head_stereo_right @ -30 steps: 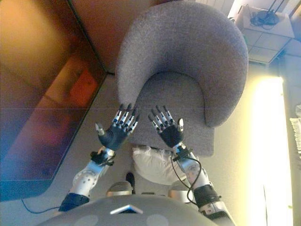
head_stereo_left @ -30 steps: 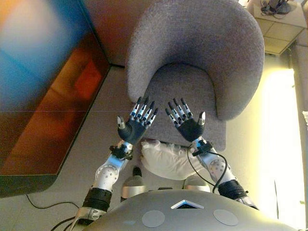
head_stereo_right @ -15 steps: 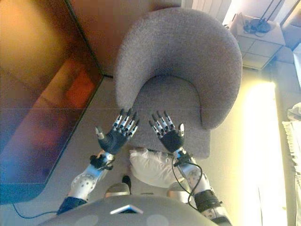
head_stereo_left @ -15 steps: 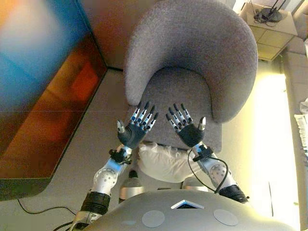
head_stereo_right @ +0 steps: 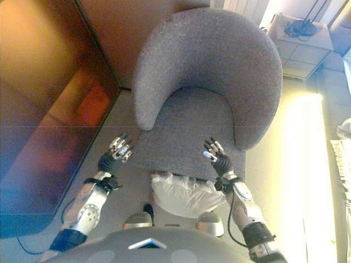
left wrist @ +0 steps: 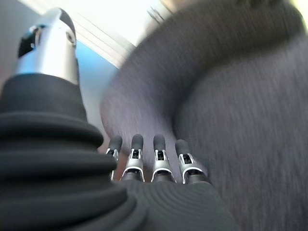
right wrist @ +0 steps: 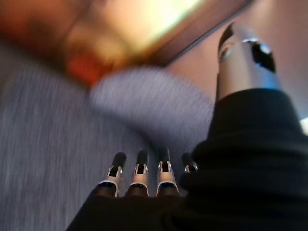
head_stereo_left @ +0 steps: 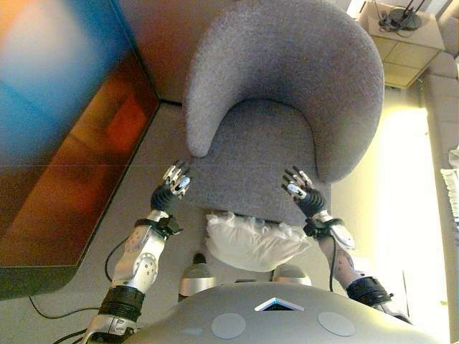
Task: Pick up the cushion and take it to the sofa
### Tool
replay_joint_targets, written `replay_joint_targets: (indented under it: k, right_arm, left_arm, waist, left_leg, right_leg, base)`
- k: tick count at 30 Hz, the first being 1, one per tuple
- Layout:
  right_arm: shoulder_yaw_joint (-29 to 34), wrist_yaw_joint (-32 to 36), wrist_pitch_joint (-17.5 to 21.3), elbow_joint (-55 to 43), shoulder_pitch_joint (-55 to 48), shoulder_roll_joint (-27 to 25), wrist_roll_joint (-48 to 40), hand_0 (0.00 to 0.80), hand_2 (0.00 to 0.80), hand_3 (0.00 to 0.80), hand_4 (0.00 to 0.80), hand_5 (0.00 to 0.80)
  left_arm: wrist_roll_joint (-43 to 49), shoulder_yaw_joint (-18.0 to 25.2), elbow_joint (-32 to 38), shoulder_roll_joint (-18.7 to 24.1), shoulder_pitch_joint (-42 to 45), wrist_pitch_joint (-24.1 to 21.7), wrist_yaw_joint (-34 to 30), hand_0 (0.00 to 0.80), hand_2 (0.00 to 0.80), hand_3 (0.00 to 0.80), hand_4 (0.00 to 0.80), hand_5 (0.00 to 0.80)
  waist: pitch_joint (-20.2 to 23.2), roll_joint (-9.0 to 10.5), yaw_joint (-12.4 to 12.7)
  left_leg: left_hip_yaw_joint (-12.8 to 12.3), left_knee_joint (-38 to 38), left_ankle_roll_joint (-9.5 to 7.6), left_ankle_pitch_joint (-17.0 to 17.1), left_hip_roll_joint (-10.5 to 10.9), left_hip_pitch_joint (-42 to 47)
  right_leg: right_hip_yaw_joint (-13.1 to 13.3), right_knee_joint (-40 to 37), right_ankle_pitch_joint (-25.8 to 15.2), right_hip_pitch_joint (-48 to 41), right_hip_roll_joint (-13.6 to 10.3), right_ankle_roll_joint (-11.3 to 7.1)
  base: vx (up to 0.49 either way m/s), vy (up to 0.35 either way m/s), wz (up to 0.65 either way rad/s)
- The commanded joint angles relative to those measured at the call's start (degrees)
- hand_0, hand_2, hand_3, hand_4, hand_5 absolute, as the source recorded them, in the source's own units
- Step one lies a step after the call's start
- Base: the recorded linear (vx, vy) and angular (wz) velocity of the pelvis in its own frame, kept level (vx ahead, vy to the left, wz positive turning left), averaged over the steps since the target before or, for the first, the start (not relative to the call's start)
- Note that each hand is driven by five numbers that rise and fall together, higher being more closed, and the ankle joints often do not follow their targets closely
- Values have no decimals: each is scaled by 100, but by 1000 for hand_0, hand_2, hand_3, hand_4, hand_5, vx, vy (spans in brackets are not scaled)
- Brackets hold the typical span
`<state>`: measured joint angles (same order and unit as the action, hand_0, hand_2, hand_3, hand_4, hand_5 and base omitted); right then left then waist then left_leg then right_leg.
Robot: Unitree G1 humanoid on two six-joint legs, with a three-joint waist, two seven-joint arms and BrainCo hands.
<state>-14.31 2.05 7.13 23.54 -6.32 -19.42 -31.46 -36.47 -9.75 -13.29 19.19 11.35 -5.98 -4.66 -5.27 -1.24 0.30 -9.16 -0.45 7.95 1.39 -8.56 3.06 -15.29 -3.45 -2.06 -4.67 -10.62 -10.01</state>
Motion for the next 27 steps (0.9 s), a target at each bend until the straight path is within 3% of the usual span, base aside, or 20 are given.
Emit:
replay_joint_targets:
  k: [1, 9, 12, 16, 21, 27]
  right_arm:
    - [17, -712, 437, 121, 382, 28, 491, 0, 0, 0, 0, 0]
    - [210, -1544, 382, 1249, 804, 108, 687, 0, 0, 0, 0, 0]
    - [258, -1912, 551, 1718, 1308, 7, 606, 0, 0, 0, 0, 0]
    - [261, -2454, 760, 2397, 2120, -47, 550, 0, 0, 0, 0, 0]
    - [220, -3003, 529, 2779, 2689, -181, 725, 0, 0, 0, 0, 0]
    - [419, -2720, 537, 3678, 3189, -393, 251, 0, 0, 0, 0, 0]
  left_arm:
    - [661, -46, -236, 252, -483, -406, 327, 0, 0, 0, 0, 0]
    - [1321, -368, -1421, 245, -878, -696, 676, 0, 0, 0, 0, 0]
    - [1248, -551, -1688, 321, -1325, -824, 791, 0, 0, 0, 0, 0]
    - [1126, -893, -2113, 347, -2159, -995, 1116, 0, 0, 0, 0, 0]
    - [955, -973, -2392, 303, -2659, -1139, 1359, 0, 0, 0, 0, 0]
    - [877, -969, -3133, 139, -3222, -1153, 1355, 0, 0, 0, 0, 0]
  waist:
    - [-180, 218, 81]
    - [-469, 228, 165]
    - [-773, 181, 299]
    - [-1265, 66, 263]
    - [-1612, 8, 114]
    - [-1768, -106, 36]
  left_leg:
    - [138, 1072, 77, -289, -274, -579]
    - [145, 1440, -20, -545, -142, -870]
    - [149, 1743, -94, -573, -105, -1453]
    - [388, 2445, -67, -719, -150, -2332]
    - [523, 3067, 102, -767, -363, -3228]
    - [681, 3634, 68, -888, -468, -4057]
  right_leg:
    - [242, 769, 81, 322, -519, -133]
    - [275, 1054, -74, 624, -971, -372]
    - [169, 1521, -112, 1154, -1215, -331]
    - [634, 2195, -242, 2256, -1466, -235]
    - [868, 2582, -140, 3111, -1324, -308]
    - [1042, 3554, 283, 4077, -1192, -207]
  base:
    - [14, 55, 3]
    - [-14, 48, 2]
    - [-292, 59, -8]
    - [-287, -22, -20]
    - [-148, -45, -9]
    - [-77, -24, 0]
